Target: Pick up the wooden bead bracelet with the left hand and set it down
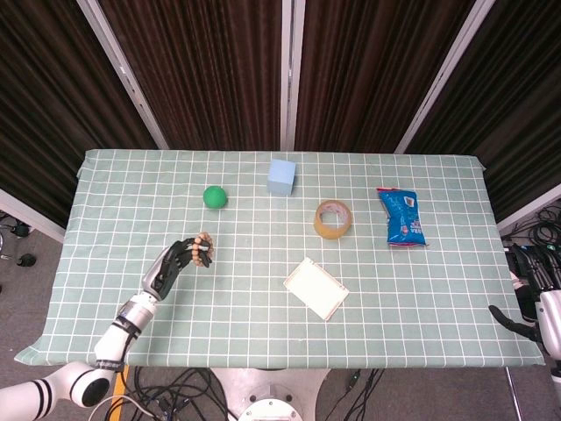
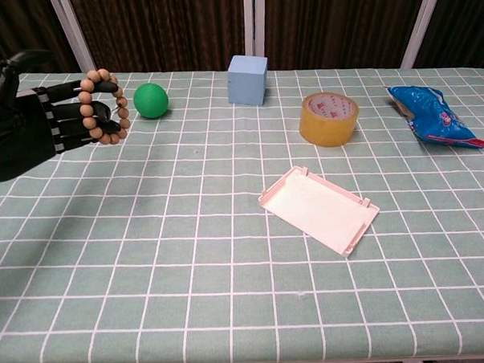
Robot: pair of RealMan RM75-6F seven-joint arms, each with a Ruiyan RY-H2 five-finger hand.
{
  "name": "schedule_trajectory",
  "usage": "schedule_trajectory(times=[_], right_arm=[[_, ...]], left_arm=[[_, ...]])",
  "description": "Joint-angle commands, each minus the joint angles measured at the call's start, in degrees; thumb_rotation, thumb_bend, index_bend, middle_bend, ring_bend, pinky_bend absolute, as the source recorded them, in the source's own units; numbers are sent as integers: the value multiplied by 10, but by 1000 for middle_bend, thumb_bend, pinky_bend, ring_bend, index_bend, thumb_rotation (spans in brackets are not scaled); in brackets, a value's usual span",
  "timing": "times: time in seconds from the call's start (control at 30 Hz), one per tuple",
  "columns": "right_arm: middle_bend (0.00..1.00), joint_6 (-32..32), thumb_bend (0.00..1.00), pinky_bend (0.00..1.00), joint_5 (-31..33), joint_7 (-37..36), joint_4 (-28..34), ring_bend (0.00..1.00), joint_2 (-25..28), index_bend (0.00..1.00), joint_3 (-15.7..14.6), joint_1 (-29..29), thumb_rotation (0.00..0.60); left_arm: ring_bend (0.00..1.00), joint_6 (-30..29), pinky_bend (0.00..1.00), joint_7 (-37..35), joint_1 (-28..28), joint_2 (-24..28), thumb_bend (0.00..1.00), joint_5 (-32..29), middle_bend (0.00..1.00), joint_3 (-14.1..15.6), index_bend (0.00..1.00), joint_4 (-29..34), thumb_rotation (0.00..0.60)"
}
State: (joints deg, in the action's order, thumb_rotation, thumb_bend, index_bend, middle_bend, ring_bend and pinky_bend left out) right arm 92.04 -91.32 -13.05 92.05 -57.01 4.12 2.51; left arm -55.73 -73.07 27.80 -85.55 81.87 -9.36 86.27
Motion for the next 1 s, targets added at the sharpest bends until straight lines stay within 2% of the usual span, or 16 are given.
schedule_trajectory(times=[0.03, 0.1, 0.23, 0.33, 0.53, 0.6, 0.7, 0.87, 0.97, 1.0], right_arm=[[140, -9, 51, 0, 3, -7, -4, 0, 0, 19, -1, 3, 600], [140, -13, 52, 0, 4, -10, -6, 0, 1, 19, -2, 4, 600], [140, -16, 52, 0, 4, -17, -11, 0, -3, 19, -3, 6, 600], [140, -20, 51, 0, 4, -20, -15, 0, -7, 19, -3, 8, 600], [140, -26, 51, 0, 2, -25, -20, 0, -13, 19, -4, 13, 600], [140, -27, 51, 0, 2, -26, -21, 0, -13, 19, -4, 13, 600], [140, -27, 51, 0, 0, -27, -22, 0, -12, 19, -5, 13, 600], [140, -23, 51, 0, 2, -30, -24, 0, -11, 19, -6, 10, 600], [140, -25, 52, 0, 5, -36, -28, 0, -12, 19, -6, 10, 600], [140, -27, 52, 0, 6, -38, -29, 0, -12, 19, -6, 10, 600]], left_arm=[[355, -10, 192, 17, 1, 10, 382, 19, 511, 9, 328, -16, 369], [315, -19, 189, 45, 1, 15, 382, 31, 477, 16, 328, -34, 427], [244, -44, 182, 162, -2, 13, 380, 48, 433, 33, 329, -86, 399], [235, -52, 178, 256, -1, 11, 364, 66, 429, 51, 331, -115, 386], [235, -53, 171, 396, 6, -7, 319, 84, 429, 73, 337, -122, 376], [235, -52, 171, 451, 11, -13, 275, 87, 429, 75, 339, -127, 369], [222, -55, 163, 543, 17, -22, 166, 92, 404, 76, 330, -131, 312], [203, -80, 147, 605, 13, -21, 89, 89, 384, 71, 323, -111, 277], [203, -105, 149, 593, 3, -7, 85, 79, 384, 62, 323, -92, 283], [203, -115, 151, 593, -1, 0, 85, 74, 384, 57, 323, -87, 305]])
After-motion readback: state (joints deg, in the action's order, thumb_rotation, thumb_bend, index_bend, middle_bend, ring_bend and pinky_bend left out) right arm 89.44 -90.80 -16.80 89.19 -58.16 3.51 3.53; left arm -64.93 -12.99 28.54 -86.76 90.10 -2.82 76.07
